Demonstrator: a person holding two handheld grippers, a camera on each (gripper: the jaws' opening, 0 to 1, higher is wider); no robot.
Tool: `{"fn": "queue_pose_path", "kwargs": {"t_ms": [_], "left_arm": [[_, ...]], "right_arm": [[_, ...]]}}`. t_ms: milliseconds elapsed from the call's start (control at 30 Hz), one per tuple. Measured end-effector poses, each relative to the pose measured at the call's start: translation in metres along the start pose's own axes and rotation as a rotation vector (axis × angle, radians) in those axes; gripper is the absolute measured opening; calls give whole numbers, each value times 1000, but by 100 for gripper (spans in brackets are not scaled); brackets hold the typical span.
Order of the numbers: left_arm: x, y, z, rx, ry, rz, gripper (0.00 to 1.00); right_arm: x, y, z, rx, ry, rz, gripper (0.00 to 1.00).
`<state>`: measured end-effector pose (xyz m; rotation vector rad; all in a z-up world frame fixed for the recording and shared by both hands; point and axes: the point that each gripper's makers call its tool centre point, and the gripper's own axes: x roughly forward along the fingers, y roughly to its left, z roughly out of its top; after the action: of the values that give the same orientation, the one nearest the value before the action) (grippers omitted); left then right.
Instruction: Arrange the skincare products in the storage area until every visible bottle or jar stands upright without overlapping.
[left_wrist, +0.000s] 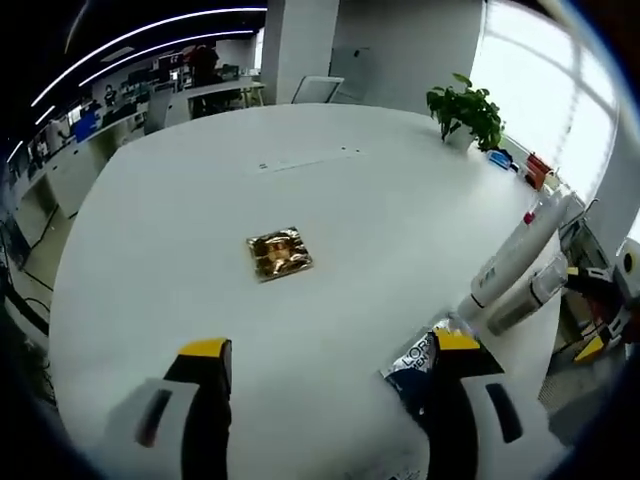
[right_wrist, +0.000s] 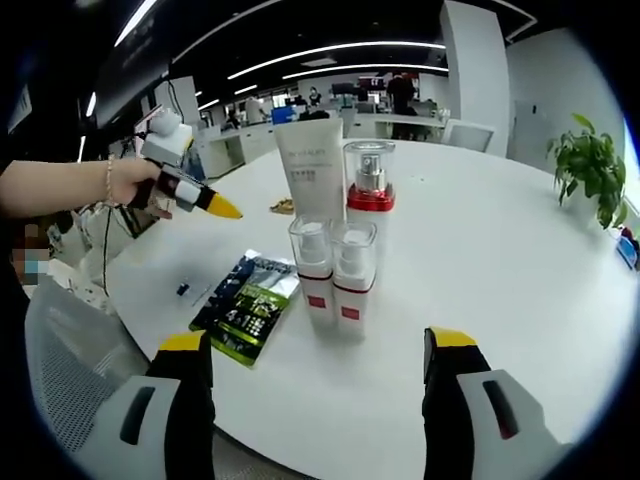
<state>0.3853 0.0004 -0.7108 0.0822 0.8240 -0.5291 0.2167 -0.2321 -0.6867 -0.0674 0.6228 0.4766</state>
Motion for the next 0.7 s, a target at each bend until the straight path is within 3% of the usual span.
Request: {"fn": "queue_pose_path", "kwargs": {"t_ms": [200, 700], "left_arm": [[18, 11, 10, -54, 14, 13, 76], [59, 25, 23, -68, 44, 35, 74]], "right_arm": [[0, -1, -1, 3, 5, -3, 86], [2, -3, -4, 14, 22, -10, 86]]}}
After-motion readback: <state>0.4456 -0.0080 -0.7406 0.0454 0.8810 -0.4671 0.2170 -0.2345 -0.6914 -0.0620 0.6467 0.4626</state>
